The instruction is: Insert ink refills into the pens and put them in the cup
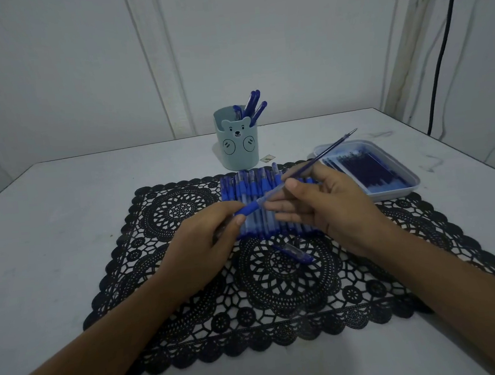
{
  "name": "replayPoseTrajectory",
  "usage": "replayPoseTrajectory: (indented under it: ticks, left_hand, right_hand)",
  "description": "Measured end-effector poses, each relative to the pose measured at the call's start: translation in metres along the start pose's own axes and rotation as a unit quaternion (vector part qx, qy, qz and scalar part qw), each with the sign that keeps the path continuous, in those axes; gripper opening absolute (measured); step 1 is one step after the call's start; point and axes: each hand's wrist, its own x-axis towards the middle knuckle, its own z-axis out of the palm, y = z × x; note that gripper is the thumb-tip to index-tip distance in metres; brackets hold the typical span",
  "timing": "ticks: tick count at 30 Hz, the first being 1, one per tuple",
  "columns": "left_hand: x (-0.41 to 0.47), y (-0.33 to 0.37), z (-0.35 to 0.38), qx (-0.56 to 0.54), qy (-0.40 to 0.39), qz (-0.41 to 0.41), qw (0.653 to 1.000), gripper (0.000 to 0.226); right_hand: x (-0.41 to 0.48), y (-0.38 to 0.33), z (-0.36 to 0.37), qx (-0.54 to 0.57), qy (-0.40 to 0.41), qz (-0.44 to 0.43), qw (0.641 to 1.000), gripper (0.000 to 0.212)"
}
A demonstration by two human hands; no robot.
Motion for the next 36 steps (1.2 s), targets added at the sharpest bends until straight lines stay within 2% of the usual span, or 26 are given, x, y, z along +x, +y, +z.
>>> replayPoseTrajectory:
  ticks: [4,11,14,19,21,23,25,27,30,33,36]
  left_hand:
    - [0.000,0.000,0.000,-0.004,0.001,-0.006,1.000,0.033]
    - [-0.001,-0.001,0.001,0.007,-0.020,-0.006,1.000,0.033]
    - [-0.001,-0.002,0.001,0.009,-0.022,-0.007,1.000,0.033]
    - [-0.001,-0.002,0.001,0.008,-0.025,-0.009,1.000,0.033]
    - [-0.001,-0.001,0.001,0.011,-0.028,-0.004,1.000,0.034]
    - [-0.001,-0.001,0.001,0.015,-0.029,0.000,0.999,0.034]
    - [-0.001,-0.001,0.001,0.014,-0.030,-0.003,0.999,0.034]
    - [-0.001,-0.002,0.001,0.009,-0.029,-0.005,1.000,0.034]
    - [-0.001,-0.002,0.001,-0.003,-0.025,-0.006,1.000,0.032]
    - [-0.001,-0.001,0.001,-0.006,-0.018,-0.006,1.000,0.033]
    - [0.000,-0.001,0.001,-0.001,-0.021,-0.001,1.000,0.033]
  right_hand:
    - [-0.001,0.000,0.000,-0.016,-0.001,-0.010,1.000,0.009]
    - [-0.006,0.001,0.005,-0.126,-0.003,-0.020,0.992,0.016]
    - [-0.004,-0.001,0.004,-0.048,0.011,0.000,0.999,0.029]
    - [-0.003,0.001,0.006,-0.041,0.056,-0.030,0.997,0.009]
    - [-0.005,-0.001,0.006,-0.121,0.048,-0.039,0.991,0.005]
    - [-0.007,-0.004,0.006,-0.262,0.001,-0.025,0.965,0.007]
    - [-0.007,-0.005,0.004,-0.349,-0.032,-0.008,0.937,0.010]
    - [-0.007,-0.007,0.003,-0.334,-0.025,0.004,0.942,0.012]
    - [-0.006,-0.009,-0.004,-0.220,0.020,0.025,0.975,0.016]
    - [-0.005,-0.010,-0.008,-0.116,0.052,0.003,0.992,0.007]
    - [-0.006,-0.009,-0.007,-0.146,0.054,-0.025,0.988,0.007]
